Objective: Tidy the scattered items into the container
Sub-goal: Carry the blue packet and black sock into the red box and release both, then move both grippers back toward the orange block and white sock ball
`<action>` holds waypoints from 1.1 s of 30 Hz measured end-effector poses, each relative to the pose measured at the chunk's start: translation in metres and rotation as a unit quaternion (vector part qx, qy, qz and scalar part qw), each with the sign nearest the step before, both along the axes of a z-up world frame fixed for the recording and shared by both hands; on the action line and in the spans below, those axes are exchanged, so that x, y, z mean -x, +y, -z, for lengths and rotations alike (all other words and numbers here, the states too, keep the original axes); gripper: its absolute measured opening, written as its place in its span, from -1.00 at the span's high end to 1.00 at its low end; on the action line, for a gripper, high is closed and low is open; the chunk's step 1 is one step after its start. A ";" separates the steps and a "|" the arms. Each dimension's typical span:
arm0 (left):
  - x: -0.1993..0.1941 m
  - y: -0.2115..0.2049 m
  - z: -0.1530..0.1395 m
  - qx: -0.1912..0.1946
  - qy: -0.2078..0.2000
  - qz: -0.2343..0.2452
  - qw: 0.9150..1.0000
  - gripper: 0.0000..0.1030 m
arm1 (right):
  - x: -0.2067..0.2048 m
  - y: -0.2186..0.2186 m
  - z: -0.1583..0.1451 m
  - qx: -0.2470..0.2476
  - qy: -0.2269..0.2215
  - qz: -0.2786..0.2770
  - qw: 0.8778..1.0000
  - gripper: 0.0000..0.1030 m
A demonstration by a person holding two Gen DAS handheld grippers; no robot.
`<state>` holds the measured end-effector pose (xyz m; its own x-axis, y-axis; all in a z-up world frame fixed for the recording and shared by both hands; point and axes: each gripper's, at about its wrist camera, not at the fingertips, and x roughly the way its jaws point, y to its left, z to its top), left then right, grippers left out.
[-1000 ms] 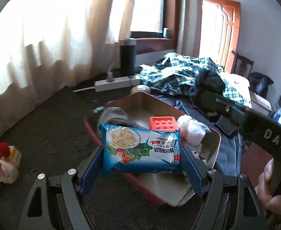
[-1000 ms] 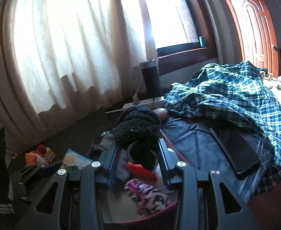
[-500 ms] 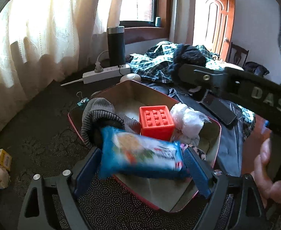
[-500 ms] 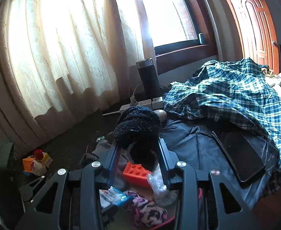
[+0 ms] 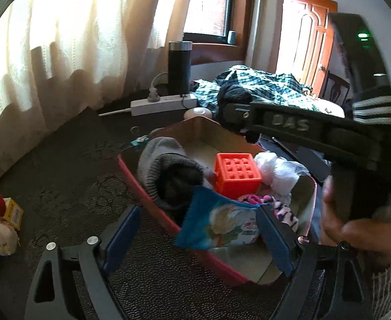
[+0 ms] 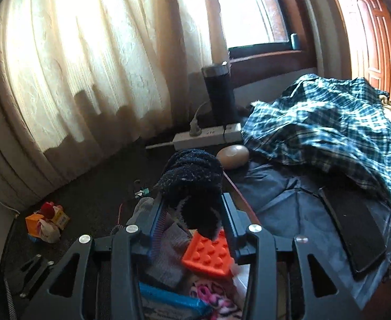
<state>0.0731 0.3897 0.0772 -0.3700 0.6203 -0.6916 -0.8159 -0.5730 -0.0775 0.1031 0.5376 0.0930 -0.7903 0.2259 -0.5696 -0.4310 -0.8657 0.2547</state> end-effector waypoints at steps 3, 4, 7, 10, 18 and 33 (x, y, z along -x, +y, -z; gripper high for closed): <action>0.006 -0.007 0.000 -0.001 -0.003 -0.011 1.000 -0.74 | 0.012 0.000 0.004 0.003 -0.011 -0.007 1.000 -0.07; 0.009 -0.010 0.001 -0.001 -0.005 -0.015 1.000 -0.74 | 0.013 0.000 0.005 0.005 -0.012 -0.006 1.000 -0.18; 0.016 -0.016 0.002 -0.003 -0.012 -0.025 1.000 -0.74 | 0.012 -0.003 0.006 0.005 -0.011 -0.003 1.000 -0.25; 0.022 -0.022 0.003 -0.005 -0.018 -0.032 0.999 -0.74 | 0.011 -0.007 0.005 0.004 -0.010 -0.003 1.000 -0.25; 0.025 -0.037 0.001 -0.007 -0.013 -0.045 0.999 -0.74 | 0.006 -0.029 -0.004 0.003 0.003 -0.016 1.000 -0.28; 0.054 -0.130 0.003 -0.003 -0.002 -0.147 0.989 -0.75 | 0.034 -0.115 -0.018 -0.012 0.011 -0.099 0.995 -0.44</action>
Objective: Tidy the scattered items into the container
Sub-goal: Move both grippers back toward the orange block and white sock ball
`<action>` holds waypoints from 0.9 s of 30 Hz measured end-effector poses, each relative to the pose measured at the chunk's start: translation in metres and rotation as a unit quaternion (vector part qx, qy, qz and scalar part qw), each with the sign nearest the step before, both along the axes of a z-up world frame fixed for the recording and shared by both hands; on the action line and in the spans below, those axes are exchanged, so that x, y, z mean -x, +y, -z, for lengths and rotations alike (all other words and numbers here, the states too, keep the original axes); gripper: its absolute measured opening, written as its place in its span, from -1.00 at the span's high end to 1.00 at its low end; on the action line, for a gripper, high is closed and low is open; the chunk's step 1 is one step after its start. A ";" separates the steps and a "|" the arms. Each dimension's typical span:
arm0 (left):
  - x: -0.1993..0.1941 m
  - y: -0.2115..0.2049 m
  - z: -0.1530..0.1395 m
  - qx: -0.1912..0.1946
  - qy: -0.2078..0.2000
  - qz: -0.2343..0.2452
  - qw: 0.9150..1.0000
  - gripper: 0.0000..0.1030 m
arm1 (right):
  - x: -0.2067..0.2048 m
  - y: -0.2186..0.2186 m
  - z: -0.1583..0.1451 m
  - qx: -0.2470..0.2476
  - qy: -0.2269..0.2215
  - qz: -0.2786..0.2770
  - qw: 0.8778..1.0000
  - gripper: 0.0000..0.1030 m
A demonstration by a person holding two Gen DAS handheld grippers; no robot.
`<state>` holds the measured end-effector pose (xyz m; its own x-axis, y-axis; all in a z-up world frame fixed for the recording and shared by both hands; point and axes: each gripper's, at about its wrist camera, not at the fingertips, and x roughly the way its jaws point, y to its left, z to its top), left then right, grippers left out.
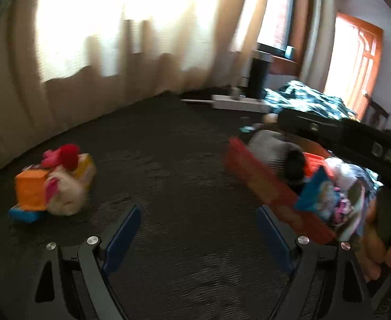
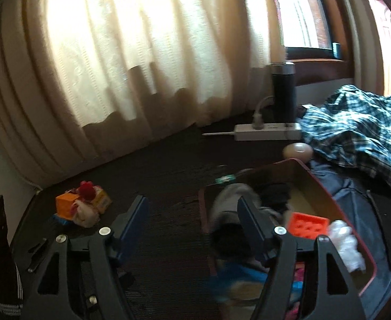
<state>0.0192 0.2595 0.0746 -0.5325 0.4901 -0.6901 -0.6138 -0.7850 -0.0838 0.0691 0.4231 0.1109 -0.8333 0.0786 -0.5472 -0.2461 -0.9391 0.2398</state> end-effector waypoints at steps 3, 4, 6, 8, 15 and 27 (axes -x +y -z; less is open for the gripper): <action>0.015 -0.033 0.001 -0.008 -0.003 -0.040 0.999 -0.75 | 0.012 -0.020 0.001 -0.003 -0.006 -0.021 1.000 -0.46; 0.020 -0.045 0.001 -0.012 -0.004 -0.055 0.998 -0.75 | 0.017 -0.027 0.001 -0.004 -0.008 -0.028 1.000 -0.46; 0.030 -0.068 0.001 -0.019 -0.005 -0.083 0.996 -0.75 | 0.023 -0.037 0.002 -0.005 -0.012 -0.038 0.999 -0.47; 0.040 -0.089 0.001 -0.024 -0.006 -0.109 0.994 -0.75 | 0.030 -0.049 0.004 -0.006 -0.016 -0.048 0.999 -0.48; 0.082 -0.148 0.003 -0.030 -0.003 -0.184 0.982 -0.75 | 0.048 -0.078 0.014 -0.011 -0.032 -0.071 0.997 -0.51; 0.139 -0.178 0.014 -0.044 -0.016 -0.218 0.975 -0.75 | 0.075 -0.096 0.032 -0.016 -0.056 -0.084 0.995 -0.51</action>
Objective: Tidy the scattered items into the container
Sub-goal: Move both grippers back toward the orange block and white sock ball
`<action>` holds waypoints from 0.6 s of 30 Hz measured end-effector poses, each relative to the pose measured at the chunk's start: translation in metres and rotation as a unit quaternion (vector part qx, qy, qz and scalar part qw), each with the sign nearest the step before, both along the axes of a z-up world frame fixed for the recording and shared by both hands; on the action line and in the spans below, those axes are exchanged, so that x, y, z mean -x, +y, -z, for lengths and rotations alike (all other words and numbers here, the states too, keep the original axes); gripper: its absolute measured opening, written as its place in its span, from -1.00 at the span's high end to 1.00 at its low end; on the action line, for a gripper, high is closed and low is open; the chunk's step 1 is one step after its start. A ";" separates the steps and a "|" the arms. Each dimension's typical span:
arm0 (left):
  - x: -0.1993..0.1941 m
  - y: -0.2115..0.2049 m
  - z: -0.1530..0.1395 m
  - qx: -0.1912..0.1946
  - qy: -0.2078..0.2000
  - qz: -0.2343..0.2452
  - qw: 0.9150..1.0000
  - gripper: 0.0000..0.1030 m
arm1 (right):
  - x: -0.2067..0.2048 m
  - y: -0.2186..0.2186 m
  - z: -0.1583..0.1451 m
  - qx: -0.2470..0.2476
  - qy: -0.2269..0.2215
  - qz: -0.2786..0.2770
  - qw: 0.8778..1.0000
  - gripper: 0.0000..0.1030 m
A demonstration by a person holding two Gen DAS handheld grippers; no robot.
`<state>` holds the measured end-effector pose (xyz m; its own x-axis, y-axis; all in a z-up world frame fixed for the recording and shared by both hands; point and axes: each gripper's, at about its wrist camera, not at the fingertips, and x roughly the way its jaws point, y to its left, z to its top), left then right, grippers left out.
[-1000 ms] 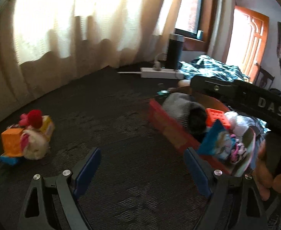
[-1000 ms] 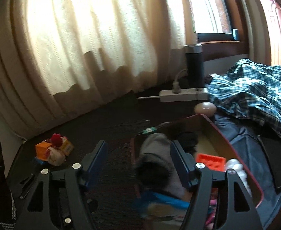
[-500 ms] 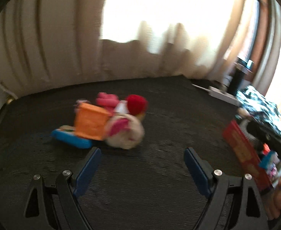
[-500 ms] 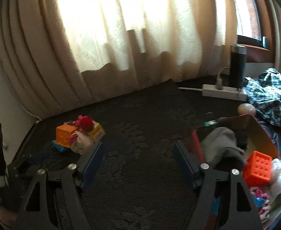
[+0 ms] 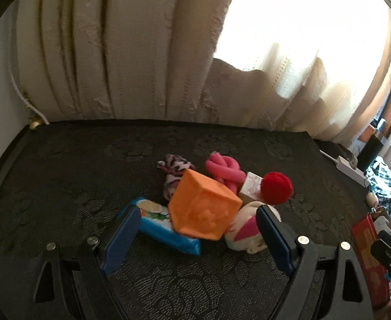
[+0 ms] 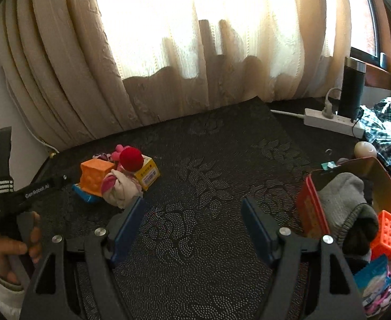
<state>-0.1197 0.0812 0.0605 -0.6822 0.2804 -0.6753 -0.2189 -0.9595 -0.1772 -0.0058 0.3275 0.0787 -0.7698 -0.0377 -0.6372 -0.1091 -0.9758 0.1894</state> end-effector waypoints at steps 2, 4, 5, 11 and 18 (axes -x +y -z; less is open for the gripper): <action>0.003 0.009 0.004 0.014 0.003 0.014 1.000 -0.75 | 0.004 -0.001 0.003 0.000 -0.003 -0.001 1.000 -0.51; 0.006 0.019 0.008 0.043 0.012 0.016 0.999 -0.75 | 0.010 -0.003 0.007 0.001 -0.008 -0.002 1.000 -0.51; 0.008 0.024 0.010 0.058 0.017 0.015 0.998 -0.75 | 0.012 -0.004 0.009 0.001 -0.010 -0.003 1.000 -0.51; 0.025 0.019 0.025 0.078 0.019 -0.007 0.997 -0.83 | 0.021 -0.008 0.018 -0.004 -0.022 -0.007 1.000 -0.51; 0.028 0.011 0.026 0.099 0.033 -0.038 0.994 -0.96 | 0.032 -0.010 0.028 -0.003 -0.035 -0.007 0.999 -0.51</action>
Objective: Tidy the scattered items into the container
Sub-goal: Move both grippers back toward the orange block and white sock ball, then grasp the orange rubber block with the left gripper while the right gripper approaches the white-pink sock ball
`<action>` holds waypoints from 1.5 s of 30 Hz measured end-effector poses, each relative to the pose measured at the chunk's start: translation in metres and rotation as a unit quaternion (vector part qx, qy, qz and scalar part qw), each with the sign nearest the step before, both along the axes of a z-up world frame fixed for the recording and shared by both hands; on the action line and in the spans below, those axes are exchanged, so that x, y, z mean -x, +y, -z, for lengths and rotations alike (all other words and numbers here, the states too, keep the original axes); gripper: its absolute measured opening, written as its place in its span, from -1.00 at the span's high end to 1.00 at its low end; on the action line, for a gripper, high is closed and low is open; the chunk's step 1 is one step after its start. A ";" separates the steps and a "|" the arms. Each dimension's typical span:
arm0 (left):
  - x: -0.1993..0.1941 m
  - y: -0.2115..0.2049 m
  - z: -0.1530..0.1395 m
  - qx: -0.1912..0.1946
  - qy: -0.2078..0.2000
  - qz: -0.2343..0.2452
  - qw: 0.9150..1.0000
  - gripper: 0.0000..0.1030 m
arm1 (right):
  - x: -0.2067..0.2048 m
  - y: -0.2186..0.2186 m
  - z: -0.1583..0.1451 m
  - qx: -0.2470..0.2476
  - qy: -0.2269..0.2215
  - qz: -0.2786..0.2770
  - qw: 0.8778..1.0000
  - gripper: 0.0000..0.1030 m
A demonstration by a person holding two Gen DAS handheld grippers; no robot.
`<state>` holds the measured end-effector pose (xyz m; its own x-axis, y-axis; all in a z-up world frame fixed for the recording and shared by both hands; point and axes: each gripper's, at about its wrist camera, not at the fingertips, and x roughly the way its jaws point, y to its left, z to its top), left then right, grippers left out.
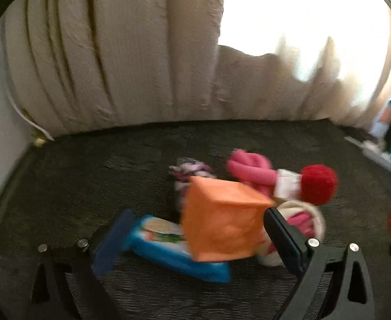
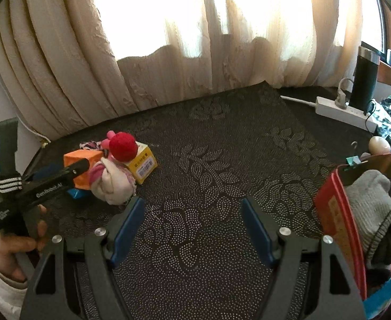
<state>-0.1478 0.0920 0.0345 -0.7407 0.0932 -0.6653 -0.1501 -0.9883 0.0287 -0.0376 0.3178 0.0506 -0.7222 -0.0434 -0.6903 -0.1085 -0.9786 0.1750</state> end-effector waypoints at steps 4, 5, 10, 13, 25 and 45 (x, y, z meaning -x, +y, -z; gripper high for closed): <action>0.000 0.000 0.000 0.005 0.003 -0.002 1.000 -0.96 | 0.001 0.000 0.002 0.003 -0.001 0.001 1.000 -0.51; -0.001 0.001 0.000 0.006 0.002 0.000 1.000 -0.96 | 0.001 0.001 0.002 0.004 -0.001 0.001 1.000 -0.51; -0.002 0.009 0.004 -0.008 -0.012 0.032 0.999 -0.96 | 0.001 0.002 0.004 0.009 -0.001 0.004 1.000 -0.51; -0.002 0.010 0.005 -0.010 -0.008 0.031 0.999 -0.96 | 0.001 0.002 0.006 0.011 -0.002 0.005 1.000 -0.51; 0.008 0.014 0.012 -0.002 -0.004 0.004 1.000 -0.96 | 0.004 0.000 0.018 0.005 -0.014 0.003 1.000 -0.51; 0.007 0.002 0.009 -0.020 -0.011 -0.013 1.000 -0.27 | 0.004 -0.009 0.029 -0.005 -0.014 -0.009 1.000 -0.51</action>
<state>-0.1548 0.0935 0.0251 -0.7279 0.1018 -0.6781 -0.1250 -0.9920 -0.0149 -0.0421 0.3088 0.0220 -0.7017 -0.0485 -0.7108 -0.0956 -0.9822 0.1614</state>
